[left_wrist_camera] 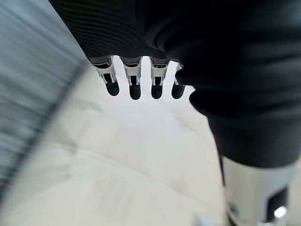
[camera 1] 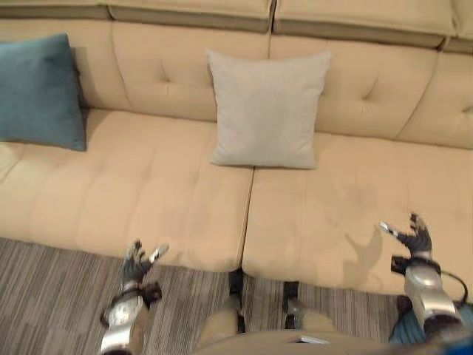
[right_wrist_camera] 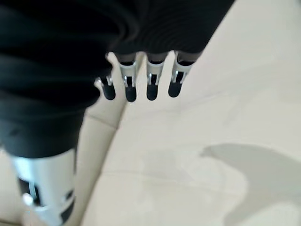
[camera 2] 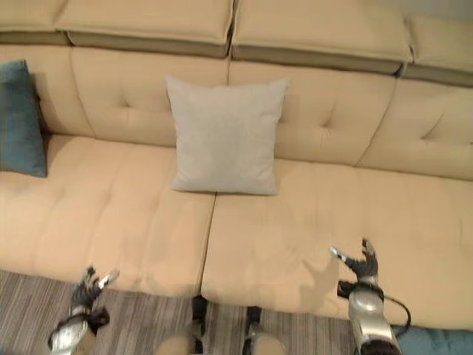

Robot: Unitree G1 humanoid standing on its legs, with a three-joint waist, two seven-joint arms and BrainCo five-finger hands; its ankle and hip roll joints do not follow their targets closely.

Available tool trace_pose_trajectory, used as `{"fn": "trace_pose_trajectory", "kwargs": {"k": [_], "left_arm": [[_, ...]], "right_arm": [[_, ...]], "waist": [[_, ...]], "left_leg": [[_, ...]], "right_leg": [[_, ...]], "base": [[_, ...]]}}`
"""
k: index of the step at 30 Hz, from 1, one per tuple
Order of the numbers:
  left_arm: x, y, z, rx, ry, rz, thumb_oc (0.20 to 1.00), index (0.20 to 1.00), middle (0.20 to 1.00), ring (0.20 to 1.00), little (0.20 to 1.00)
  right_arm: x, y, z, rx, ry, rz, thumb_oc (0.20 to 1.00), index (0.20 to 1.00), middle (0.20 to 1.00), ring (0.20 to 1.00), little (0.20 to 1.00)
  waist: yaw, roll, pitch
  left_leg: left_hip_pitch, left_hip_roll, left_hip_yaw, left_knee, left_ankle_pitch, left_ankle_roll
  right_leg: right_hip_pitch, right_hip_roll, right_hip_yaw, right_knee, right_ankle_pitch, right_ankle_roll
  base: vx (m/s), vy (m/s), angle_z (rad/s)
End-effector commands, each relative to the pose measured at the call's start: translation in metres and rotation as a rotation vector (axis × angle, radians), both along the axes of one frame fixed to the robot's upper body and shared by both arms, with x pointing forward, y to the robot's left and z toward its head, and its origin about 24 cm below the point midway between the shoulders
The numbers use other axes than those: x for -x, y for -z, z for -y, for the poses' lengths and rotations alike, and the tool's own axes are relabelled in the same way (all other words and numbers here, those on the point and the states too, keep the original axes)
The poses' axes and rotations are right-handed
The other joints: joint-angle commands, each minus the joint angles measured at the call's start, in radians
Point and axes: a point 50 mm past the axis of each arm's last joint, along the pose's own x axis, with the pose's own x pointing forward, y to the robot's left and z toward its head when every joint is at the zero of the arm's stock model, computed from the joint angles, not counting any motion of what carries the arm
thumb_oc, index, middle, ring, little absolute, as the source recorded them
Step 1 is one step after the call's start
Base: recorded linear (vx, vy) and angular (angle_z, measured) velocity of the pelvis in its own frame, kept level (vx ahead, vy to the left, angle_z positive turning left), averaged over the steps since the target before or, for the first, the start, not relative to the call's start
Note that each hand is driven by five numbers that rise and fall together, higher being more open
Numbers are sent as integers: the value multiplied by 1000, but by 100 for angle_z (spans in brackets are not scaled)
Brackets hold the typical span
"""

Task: Pick up all the scattered cushions and arrange them neatly on the sofa.

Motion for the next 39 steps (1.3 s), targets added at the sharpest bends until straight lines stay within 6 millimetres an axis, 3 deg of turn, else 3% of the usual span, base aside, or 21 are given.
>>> {"fn": "trace_pose_trajectory", "kwargs": {"k": [1, 3, 4, 6, 11, 15, 17, 20, 21, 22, 24, 26, 32, 35, 36, 38, 39], "left_arm": [[-36, 6, -2, -14, 135, -64, 1000, 1000, 1000, 1000, 1000], [-15, 21, 7, 28, 139, -167, 1000, 1000, 1000, 1000, 1000], [-15, 22, 7, 28, 139, -167, 1000, 1000, 1000, 1000, 1000], [8, 37, 16, 65, 152, -295, 1000, 1000, 1000, 1000, 1000], [37, 49, 23, 84, 198, -468, 1000, 1000, 1000, 1000, 1000], [28, 48, 23, 62, 219, -461, 1000, 1000, 1000, 1000, 1000], [18, 47, 26, 47, 243, -440, 1000, 1000, 1000, 1000, 1000], [5, 47, 34, 42, 296, -422, 1000, 1000, 1000, 1000, 1000], [5, 47, 34, 42, 296, -422, 1000, 1000, 1000, 1000, 1000], [5, 48, 39, 58, 297, -418, 1000, 1000, 1000, 1000, 1000], [5, 49, 43, 73, 293, -412, 1000, 1000, 1000, 1000, 1000], [-6, 49, 50, 69, 332, -392, 1000, 1000, 1000, 1000, 1000], [-35, 42, 53, 14, 431, -360, 1000, 1000, 1000, 1000, 1000], [-37, 41, 49, -5, 449, -371, 1000, 1000, 1000, 1000, 1000], [-33, 41, 45, -12, 456, -387, 1000, 1000, 1000, 1000, 1000], [-26, 42, 40, -10, 440, -414, 1000, 1000, 1000, 1000, 1000], [-10, 46, 35, -13, 426, -473, 1000, 1000, 1000, 1000, 1000]], "right_arm": [[-43, -23, 6, 20, -59, 106, 1000, 1000, 1000, 1000, 1000], [-30, -8, 1, -10, -65, 37, 1000, 1000, 1000, 1000, 1000], [-30, -8, 1, -10, -65, 37, 1000, 1000, 1000, 1000, 1000], [-13, 13, -4, -15, -106, -96, 1000, 1000, 1000, 1000, 1000], [28, 46, -11, -45, -123, -332, 1000, 1000, 1000, 1000, 1000], [47, 61, -19, -84, -102, -423, 1000, 1000, 1000, 1000, 1000], [50, 64, -22, -99, -92, -438, 1000, 1000, 1000, 1000, 1000], [53, 67, -24, -102, -98, -479, 1000, 1000, 1000, 1000, 1000], [52, 67, -24, -102, -98, -478, 1000, 1000, 1000, 1000, 1000], [50, 66, -24, -107, -91, -469, 1000, 1000, 1000, 1000, 1000], [48, 66, -24, -112, -89, -459, 1000, 1000, 1000, 1000, 1000], [42, 64, -22, -100, -94, -457, 1000, 1000, 1000, 1000, 1000], [32, 63, -28, -102, -108, -458, 1000, 1000, 1000, 1000, 1000], [34, 67, -33, -95, -134, -499, 1000, 1000, 1000, 1000, 1000], [36, 69, -36, -89, -154, -520, 1000, 1000, 1000, 1000, 1000], [42, 71, -36, -98, -150, -539, 1000, 1000, 1000, 1000, 1000], [47, 73, -36, -101, -150, -553, 1000, 1000, 1000, 1000, 1000]], "waist": [[-1, 3, 45], [-3, 1, 42], [-3, 1, 45], [-2, -2, 35], [0, 0, 35], [-4, 4, 63], [-12, -2, 83], [-18, -21, 108], [-20, -21, 105], [-21, -28, 105], [-33, -22, 91], [-42, -15, 88], [-74, -24, 100], [-66, -33, 114], [-38, -29, 123], [-24, -22, 125], [1, -18, 112]], "left_leg": [[104, 51, 23, 5, -58, -44], [131, 56, 32, 5, -60, -43], [134, 56, 32, 5, -61, -43], [161, 63, 37, 5, -59, -45], [199, 79, 43, 5, -55, -53], [184, 94, 49, 25, -32, -68], [128, 106, 68, 114, -34, -74], [101, 110, 92, 265, -122, -57], [96, 109, 91, 264, -119, -56], [114, 83, 37, 314, -172, -48], [159, 78, 12, 297, -202, -53], [191, 33, -60, 236, -235, -38], [193, -18, -28, 179, -249, 11], [188, -25, 15, 170, -240, 28], [188, -25, 64, 154, -217, 42], [202, -23, 83, 134, -208, 52], [194, -16, 120, 126, -191, 64]], "right_leg": [[100, -47, -26, 6, -41, 91], [127, -41, -26, 6, -46, 89], [129, -41, -25, 6, -46, 89], [159, -33, -22, 6, -55, 83], [206, -15, -23, 6, -75, 67], [220, -4, -37, 6, -96, 51], [219, -8, -51, 6, -102, 41], [201, -30, -53, 6, -82, 36], [197, -31, -55, 6, -81, 37], [188, -42, -41, 6, -61, 39], [174, -44, -26, 6, -46, 48], [135, -47, 9, 11, -12, 59], [14, -81, 44, 32, 59, 101], [-33, -104, -11, 95, 57, 113], [-13, -132, -141, 159, 11, 97], [20, -134, -156, 218, -22, 87], [80, -140, -181, 276, -66, 79]], "base": [[-39, -53, 2], [-49, -42, -4], [-53, -39, -4], [-75, -72, 1], [-62, -87, -6], [-139, -118, 3], [-237, -97, 23], [-229, -30, 25], [-143, 54, 14], [-132, 134, 14], [-106, 159, 0], [-99, 165, -23], [-229, 238, -66], [-232, 167, -79], [-353, 220, -155], [-249, 125, -139], [-159, 25, -49]]}}
